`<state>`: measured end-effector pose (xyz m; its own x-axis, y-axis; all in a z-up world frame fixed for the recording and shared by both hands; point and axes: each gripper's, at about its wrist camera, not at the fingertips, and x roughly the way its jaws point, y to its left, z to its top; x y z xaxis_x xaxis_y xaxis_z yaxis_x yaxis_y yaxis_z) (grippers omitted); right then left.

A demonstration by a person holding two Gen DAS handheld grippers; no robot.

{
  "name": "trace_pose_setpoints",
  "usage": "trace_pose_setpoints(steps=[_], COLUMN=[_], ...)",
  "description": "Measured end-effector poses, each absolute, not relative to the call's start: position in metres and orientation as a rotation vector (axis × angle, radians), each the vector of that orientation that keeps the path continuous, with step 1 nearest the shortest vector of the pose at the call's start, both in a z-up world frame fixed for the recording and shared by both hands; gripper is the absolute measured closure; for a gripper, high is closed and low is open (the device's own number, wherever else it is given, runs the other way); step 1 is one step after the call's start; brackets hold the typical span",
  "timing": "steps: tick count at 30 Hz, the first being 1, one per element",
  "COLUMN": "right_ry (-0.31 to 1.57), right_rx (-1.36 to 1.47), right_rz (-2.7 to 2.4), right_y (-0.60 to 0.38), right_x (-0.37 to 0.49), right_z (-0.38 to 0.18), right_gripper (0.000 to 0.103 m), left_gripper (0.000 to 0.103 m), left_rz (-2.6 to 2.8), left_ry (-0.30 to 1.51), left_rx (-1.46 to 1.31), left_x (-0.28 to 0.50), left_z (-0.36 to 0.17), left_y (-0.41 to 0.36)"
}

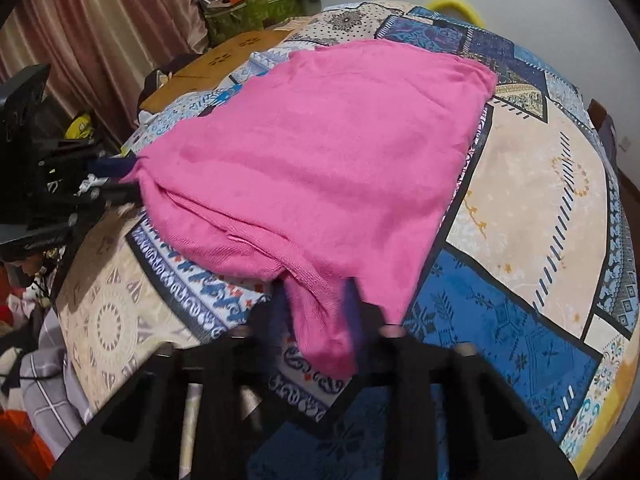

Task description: Fold small clothes

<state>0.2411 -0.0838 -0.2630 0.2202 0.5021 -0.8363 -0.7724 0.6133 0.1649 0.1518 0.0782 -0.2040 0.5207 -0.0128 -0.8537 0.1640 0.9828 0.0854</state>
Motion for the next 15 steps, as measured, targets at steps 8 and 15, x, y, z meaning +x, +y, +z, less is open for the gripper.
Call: trace_pose_setpoints(steps=[8,15], right_ry=[0.945,0.838], right_rx=[-0.29,-0.27], right_rz=[0.92,0.894], right_y=[-0.088,-0.085], right_x=[0.249,0.283], right_z=[-0.234,-0.186], right_gripper=[0.096,0.096], left_gripper=[0.092,0.092], left_rz=[-0.12,-0.116], left_ry=[0.963,0.882], left_rx=[0.11,0.036], left_x=[0.167,0.219], left_z=[-0.172,-0.119], left_y=[0.088,0.103])
